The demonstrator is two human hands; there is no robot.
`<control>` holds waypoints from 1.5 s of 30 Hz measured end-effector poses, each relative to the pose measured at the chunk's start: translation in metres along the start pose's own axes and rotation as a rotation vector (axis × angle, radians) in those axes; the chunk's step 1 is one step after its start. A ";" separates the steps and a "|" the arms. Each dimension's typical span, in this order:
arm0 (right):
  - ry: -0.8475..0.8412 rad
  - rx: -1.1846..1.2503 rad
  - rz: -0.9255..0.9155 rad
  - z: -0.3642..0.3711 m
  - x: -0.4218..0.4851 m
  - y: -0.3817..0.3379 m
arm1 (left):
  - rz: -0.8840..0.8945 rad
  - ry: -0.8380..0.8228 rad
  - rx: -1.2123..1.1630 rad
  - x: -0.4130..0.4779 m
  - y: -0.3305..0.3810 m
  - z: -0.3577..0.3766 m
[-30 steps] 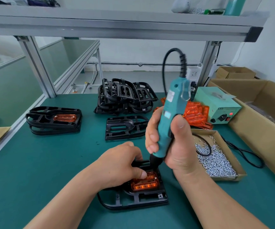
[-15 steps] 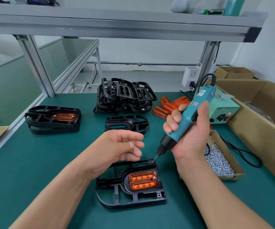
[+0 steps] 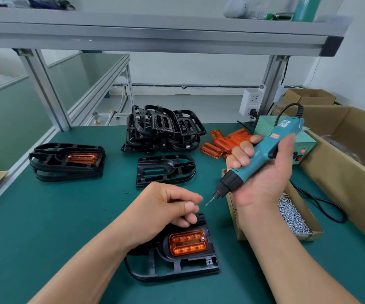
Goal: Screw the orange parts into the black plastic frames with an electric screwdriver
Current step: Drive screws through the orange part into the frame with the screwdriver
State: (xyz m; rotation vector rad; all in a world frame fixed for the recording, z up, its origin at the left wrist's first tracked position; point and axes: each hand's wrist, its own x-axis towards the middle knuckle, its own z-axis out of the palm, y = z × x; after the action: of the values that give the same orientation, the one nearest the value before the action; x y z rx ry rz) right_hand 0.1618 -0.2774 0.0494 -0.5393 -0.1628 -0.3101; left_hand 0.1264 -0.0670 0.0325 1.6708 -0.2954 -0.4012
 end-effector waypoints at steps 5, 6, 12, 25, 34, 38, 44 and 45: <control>-0.010 -0.001 -0.025 0.002 -0.001 -0.001 | -0.001 -0.051 -0.039 -0.001 -0.001 0.008; -0.014 -0.004 -0.026 0.002 -0.001 -0.001 | -0.004 -0.056 -0.054 -0.001 -0.001 0.009; -0.026 -0.038 -0.021 0.004 -0.003 0.002 | 0.011 -0.075 -0.095 -0.001 -0.003 0.010; -0.051 -0.078 -0.013 0.006 -0.007 0.003 | -0.002 -0.077 -0.093 0.002 -0.008 0.008; -0.078 -0.106 -0.003 0.008 -0.010 0.005 | 0.024 -0.057 -0.055 0.002 -0.009 0.008; -0.100 -0.134 0.003 0.010 -0.014 0.010 | 0.067 -0.027 -0.054 0.002 -0.005 0.006; -0.092 -0.129 -0.037 0.010 -0.013 0.006 | 0.035 -0.061 -0.018 0.001 -0.008 0.005; -0.082 -0.129 -0.040 0.009 -0.013 0.006 | 0.033 -0.065 -0.015 0.001 -0.008 0.005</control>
State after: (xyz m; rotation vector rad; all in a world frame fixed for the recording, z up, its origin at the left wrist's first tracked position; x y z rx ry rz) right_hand 0.1510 -0.2648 0.0516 -0.6774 -0.2341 -0.3395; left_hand 0.1247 -0.0708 0.0244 1.6380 -0.3670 -0.4325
